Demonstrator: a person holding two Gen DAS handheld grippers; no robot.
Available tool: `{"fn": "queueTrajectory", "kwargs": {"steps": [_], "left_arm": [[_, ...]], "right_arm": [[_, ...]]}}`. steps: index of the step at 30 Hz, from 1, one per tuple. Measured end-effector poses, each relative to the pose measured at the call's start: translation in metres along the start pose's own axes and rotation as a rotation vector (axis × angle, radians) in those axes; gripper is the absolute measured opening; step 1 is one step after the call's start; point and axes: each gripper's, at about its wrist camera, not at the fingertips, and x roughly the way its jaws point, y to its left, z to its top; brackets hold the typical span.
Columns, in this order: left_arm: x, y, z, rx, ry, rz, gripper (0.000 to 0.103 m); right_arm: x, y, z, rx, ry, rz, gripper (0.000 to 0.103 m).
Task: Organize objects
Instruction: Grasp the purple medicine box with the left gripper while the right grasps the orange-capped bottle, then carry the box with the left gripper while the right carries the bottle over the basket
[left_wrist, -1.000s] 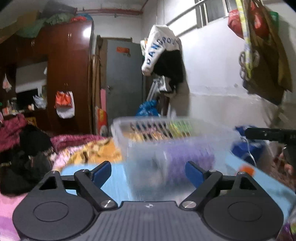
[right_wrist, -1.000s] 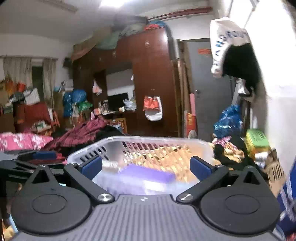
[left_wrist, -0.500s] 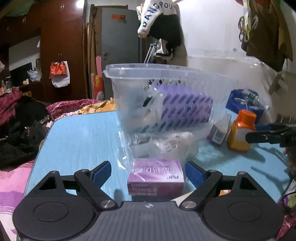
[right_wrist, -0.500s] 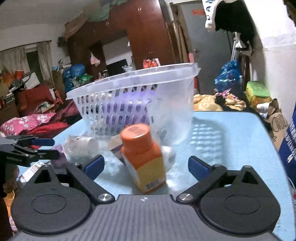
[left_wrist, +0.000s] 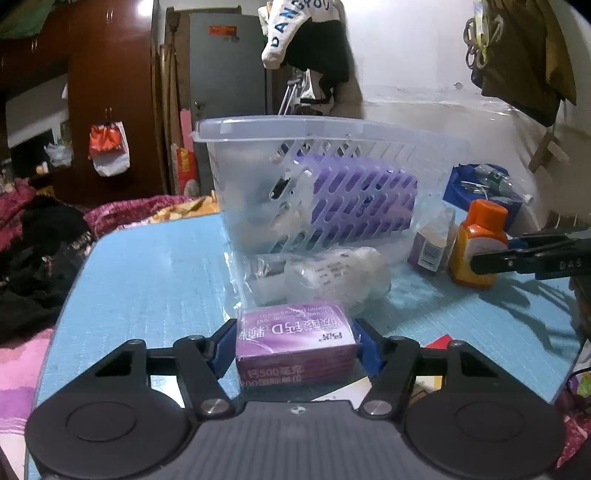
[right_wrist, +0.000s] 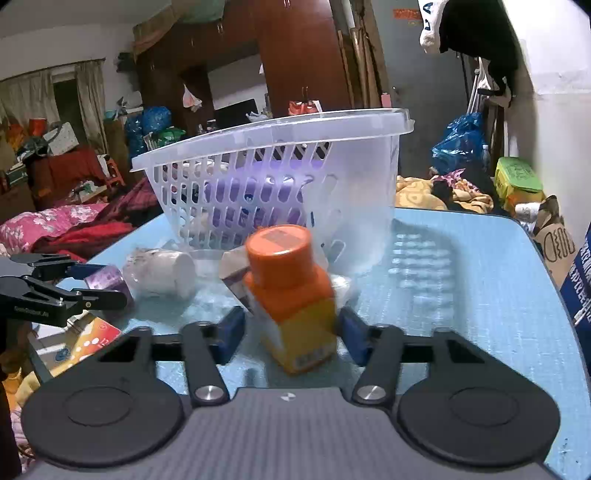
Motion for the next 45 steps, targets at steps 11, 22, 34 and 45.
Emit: {"fn": "queueTrajectory", "kwargs": {"steps": [11, 22, 34, 45], "left_arm": [[-0.023, 0.006, -0.002, -0.034, -0.126, -0.023, 0.066], [-0.039, 0.002, 0.009, -0.040, -0.228, -0.051, 0.066], [-0.037, -0.022, 0.152, 0.024, -0.305, 0.013, 0.066], [0.098, -0.001, 0.195, -0.073, -0.020, 0.080, 0.066]], "right_arm": [[-0.019, 0.001, -0.007, -0.005, -0.130, 0.011, 0.051], [-0.032, 0.006, -0.005, -0.014, -0.210, 0.022, 0.048], [-0.046, 0.034, 0.104, -0.133, -0.278, -0.113, 0.047], [0.062, 0.019, 0.153, -0.121, 0.039, -0.299, 0.046]]}}
